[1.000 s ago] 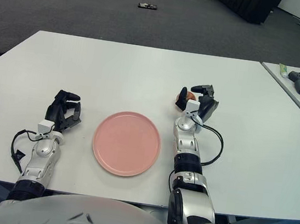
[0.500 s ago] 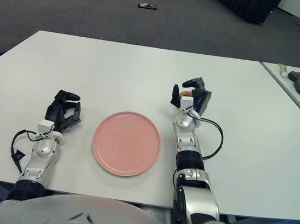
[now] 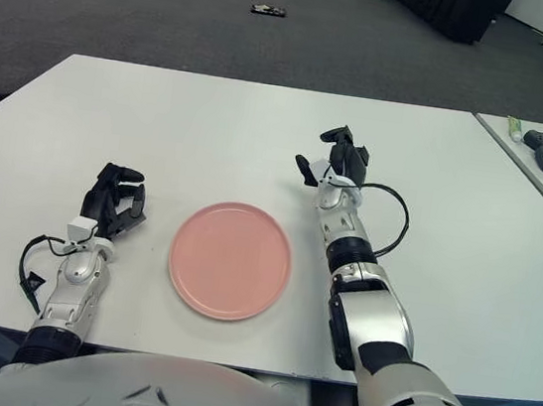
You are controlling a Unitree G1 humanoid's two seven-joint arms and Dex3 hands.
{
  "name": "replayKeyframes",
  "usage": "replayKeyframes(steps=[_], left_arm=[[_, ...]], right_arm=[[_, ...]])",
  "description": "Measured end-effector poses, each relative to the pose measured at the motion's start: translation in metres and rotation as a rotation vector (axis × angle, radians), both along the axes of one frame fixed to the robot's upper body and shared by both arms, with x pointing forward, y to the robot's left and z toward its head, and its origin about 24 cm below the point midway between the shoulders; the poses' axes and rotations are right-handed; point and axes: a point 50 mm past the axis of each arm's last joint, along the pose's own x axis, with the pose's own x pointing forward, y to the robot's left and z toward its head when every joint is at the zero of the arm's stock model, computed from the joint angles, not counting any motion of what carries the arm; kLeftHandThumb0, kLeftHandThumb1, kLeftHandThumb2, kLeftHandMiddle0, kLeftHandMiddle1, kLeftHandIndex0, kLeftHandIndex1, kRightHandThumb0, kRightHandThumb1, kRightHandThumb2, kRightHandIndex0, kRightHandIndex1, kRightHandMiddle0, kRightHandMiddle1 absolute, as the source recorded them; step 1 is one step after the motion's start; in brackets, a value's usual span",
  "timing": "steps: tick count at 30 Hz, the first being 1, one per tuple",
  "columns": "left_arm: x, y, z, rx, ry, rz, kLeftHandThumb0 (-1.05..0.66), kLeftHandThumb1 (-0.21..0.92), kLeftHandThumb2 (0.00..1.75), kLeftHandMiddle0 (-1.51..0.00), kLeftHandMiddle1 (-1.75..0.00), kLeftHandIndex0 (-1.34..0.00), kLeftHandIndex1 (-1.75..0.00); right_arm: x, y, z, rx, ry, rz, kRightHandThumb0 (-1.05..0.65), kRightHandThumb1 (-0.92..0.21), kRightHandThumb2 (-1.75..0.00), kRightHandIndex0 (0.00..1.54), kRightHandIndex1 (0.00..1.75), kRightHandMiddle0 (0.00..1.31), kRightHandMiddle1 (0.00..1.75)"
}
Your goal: Put the apple into the plate.
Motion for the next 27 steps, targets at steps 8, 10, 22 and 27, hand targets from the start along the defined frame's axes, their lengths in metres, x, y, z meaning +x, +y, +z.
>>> replayKeyframes(steps=[8, 10, 22, 27], left_arm=[[-0.001, 0.001, 0.0, -0.011, -0.008, 0.013, -0.38, 0.68, 0.86, -0.65, -1.75, -0.34, -1.75], [-0.001, 0.002, 0.0, -0.014, -0.013, 0.014, -0.38, 0.68, 0.86, -0.66, -1.75, -0.34, -1.75], [-0.003, 0.002, 0.0, -0.015, -0.019, 0.012, -0.38, 0.69, 0.85, -0.63, -1.75, -0.33, -1.75], [-0.004, 0.002, 0.0, -0.015, -0.026, 0.014, -0.38, 0.68, 0.86, -0.63, -1.75, -0.34, -1.75]], right_arm=[[0.003, -0.001, -0.01, -0.113, 0.143, 0.018, -0.76, -0.35, -0.92, 0.0, 0.0, 0.0, 0.09], [0.005, -0.001, -0.011, -0.15, 0.177, 0.025, -0.76, -0.36, -0.91, 0.0, 0.0, 0.0, 0.05], [0.008, -0.002, -0.012, -0.23, 0.269, 0.034, -0.74, -0.38, -0.89, 0.0, 0.0, 0.0, 0.09], [0.006, -0.004, -0.016, -0.248, 0.292, 0.024, -0.72, -0.37, -0.9, 0.0, 0.0, 0.0, 0.17]])
